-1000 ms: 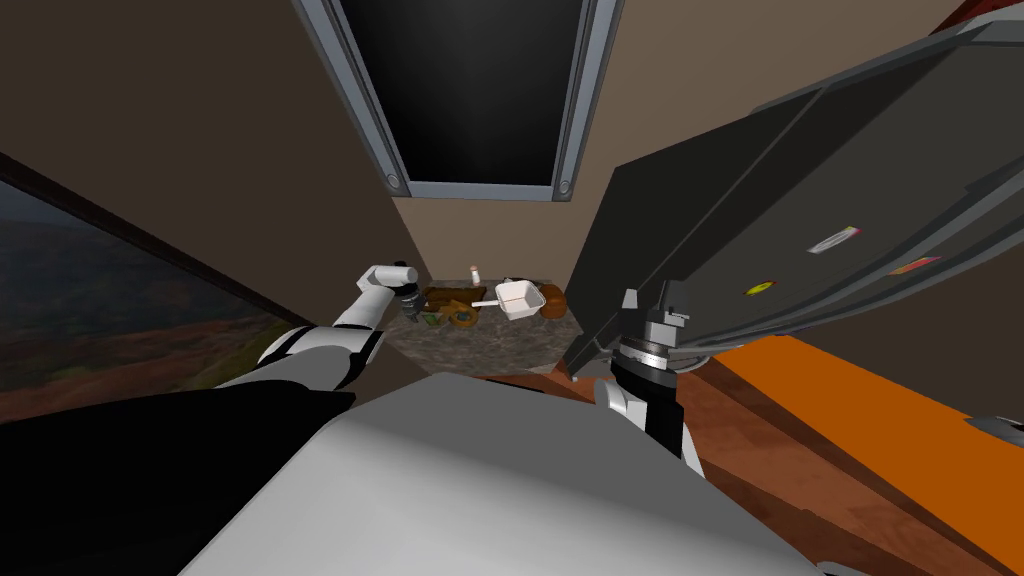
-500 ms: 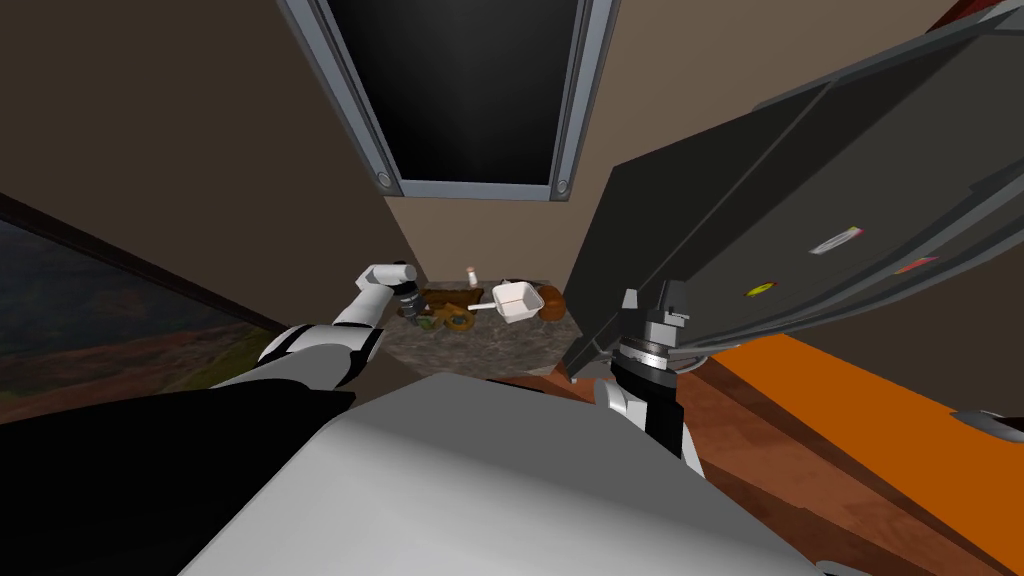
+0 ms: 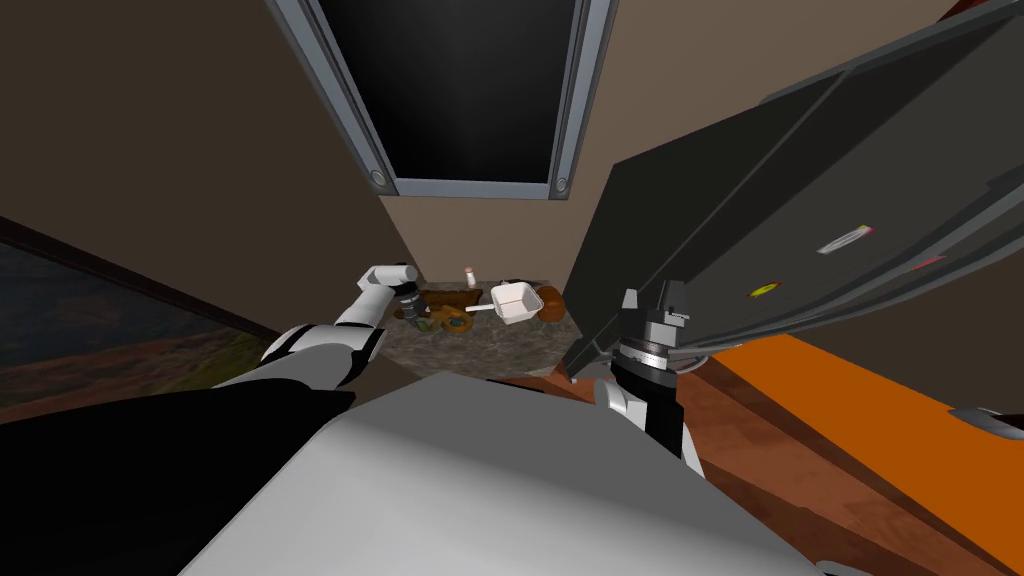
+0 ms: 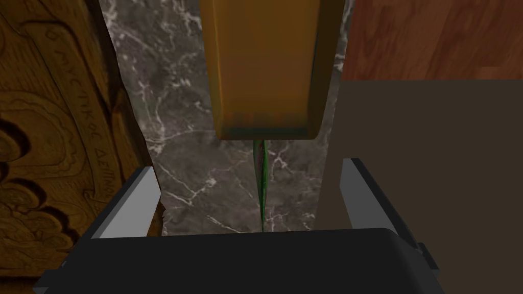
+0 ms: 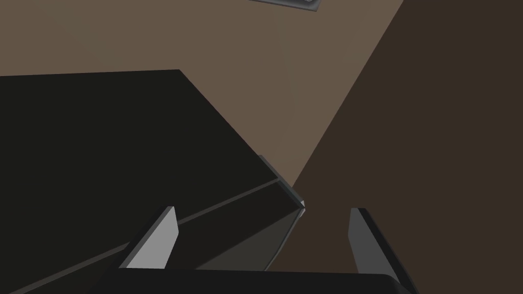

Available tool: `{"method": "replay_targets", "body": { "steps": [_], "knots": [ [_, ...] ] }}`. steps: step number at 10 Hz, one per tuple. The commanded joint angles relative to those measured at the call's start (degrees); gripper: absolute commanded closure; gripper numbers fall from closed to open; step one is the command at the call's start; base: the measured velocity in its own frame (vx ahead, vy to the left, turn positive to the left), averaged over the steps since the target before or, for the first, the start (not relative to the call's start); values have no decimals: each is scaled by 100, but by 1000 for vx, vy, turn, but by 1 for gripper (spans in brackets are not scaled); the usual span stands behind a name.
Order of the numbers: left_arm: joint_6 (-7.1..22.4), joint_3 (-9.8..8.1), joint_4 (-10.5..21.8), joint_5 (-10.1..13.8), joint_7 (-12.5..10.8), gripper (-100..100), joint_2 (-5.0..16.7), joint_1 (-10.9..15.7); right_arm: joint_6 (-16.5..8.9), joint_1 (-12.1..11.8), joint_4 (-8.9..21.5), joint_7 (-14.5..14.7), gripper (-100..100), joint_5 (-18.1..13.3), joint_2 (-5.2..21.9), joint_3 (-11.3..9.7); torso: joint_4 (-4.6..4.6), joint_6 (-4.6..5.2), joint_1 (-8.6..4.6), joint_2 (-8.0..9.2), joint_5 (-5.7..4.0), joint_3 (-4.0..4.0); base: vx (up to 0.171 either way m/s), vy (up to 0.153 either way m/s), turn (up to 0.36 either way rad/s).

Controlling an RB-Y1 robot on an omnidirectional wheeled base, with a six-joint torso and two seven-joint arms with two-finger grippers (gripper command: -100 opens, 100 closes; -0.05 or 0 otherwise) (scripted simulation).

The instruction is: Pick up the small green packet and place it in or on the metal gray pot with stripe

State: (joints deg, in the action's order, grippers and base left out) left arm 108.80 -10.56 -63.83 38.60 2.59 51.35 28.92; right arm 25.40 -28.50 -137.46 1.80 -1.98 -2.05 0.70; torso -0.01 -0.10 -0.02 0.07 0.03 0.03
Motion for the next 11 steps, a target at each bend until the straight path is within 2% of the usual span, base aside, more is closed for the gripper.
{"method": "replay_targets", "body": {
  "steps": [1,2,3,4,8,9,10,11],
  "knots": [
    [-172,28,99,-49,27,-100,-75,-38,0,0,0,0,0,0,0,0,0,0,0,0,0,0,-10,15,-17],
    [-279,48,156,-85,38,-100,-134,-68,0,0,0,0,0,0,0,0,1,0,3,3,0,2,-11,15,-12],
    [-180,23,79,-54,15,-100,-95,-70,0,0,0,0,0,0,0,0,1,-1,4,5,1,3,-5,6,-2],
    [-202,24,84,-57,20,100,-99,-76,0,0,0,0,0,0,0,0,2,-1,1,4,-1,3,0,0,0],
    [-195,28,78,-57,32,100,-97,-73,0,0,0,0,0,0,0,0,-3,-4,8,-9,7,-6,-1,0,-1],
    [-195,28,78,-57,32,0,-97,-73,0,0,0,0,0,0,0,0,-3,-4,8,-9,7,-6,0,0,0],
    [-30,2,22,-2,13,100,4,3,0,0,0,0,0,0,0,0,-3,-4,8,-9,7,-6,9,-12,26],
    [41,-12,-17,21,5,100,43,23,0,0,0,0,0,0,0,0,-1,-5,3,-11,2,-6,14,-17,21]
  ]
}}
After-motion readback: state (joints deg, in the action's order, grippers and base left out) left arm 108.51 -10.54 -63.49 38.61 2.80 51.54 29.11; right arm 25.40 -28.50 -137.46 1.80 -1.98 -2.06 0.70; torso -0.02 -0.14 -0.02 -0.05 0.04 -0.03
